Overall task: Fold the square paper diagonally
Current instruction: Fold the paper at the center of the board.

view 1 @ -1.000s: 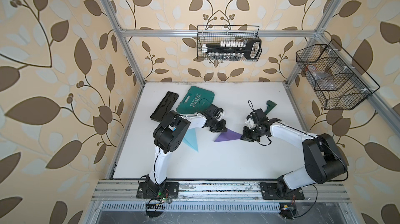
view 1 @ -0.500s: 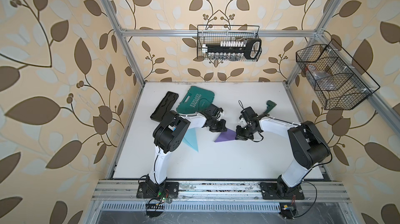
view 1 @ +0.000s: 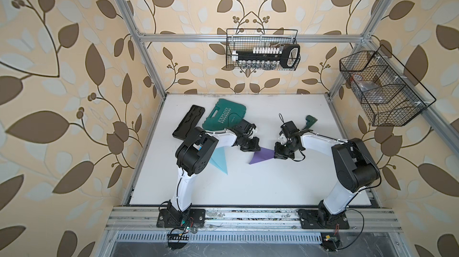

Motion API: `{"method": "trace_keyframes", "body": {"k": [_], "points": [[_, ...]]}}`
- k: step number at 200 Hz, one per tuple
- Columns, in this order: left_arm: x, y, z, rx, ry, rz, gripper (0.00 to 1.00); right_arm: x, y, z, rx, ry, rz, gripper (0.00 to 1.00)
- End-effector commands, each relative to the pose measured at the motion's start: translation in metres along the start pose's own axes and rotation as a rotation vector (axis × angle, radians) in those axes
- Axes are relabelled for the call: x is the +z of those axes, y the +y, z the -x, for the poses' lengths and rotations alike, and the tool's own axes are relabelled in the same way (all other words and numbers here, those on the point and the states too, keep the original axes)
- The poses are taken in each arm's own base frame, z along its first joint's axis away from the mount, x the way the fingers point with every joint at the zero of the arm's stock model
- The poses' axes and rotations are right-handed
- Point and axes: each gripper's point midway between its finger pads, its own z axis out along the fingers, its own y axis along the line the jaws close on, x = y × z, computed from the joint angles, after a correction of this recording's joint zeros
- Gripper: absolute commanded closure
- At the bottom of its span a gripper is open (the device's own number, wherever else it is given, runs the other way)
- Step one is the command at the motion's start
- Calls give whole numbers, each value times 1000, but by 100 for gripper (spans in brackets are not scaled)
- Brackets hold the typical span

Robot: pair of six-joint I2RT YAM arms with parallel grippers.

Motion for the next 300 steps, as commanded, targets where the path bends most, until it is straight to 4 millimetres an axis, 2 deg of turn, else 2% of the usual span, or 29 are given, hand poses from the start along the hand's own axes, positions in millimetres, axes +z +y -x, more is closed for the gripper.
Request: {"method": "trace_keyframes", "body": {"k": [1,34,67,91,168,217,300], "points": [[10,61,-35,-74,95,205,100,3,-11,6,17,13,-42,100],[11,62,-35,-74,97,206,100,-5,3,8,-16,-4,13,100],[11,62,-35,-74,99,205,100,-16,31,7,-99,-24,68,100],[11,61,-35,-75,99,203,100,-12,38,9,-124,-17,56,100],[11,61,-36,-75,101,203,100,7,14,18,-89,29,-32,100],[12,63,-36,-75,103,206,100,3,-14,26,-31,26,-80,100],[12,64,-36,-71,103,213,100,-1,-47,33,24,23,-116,100]]}}
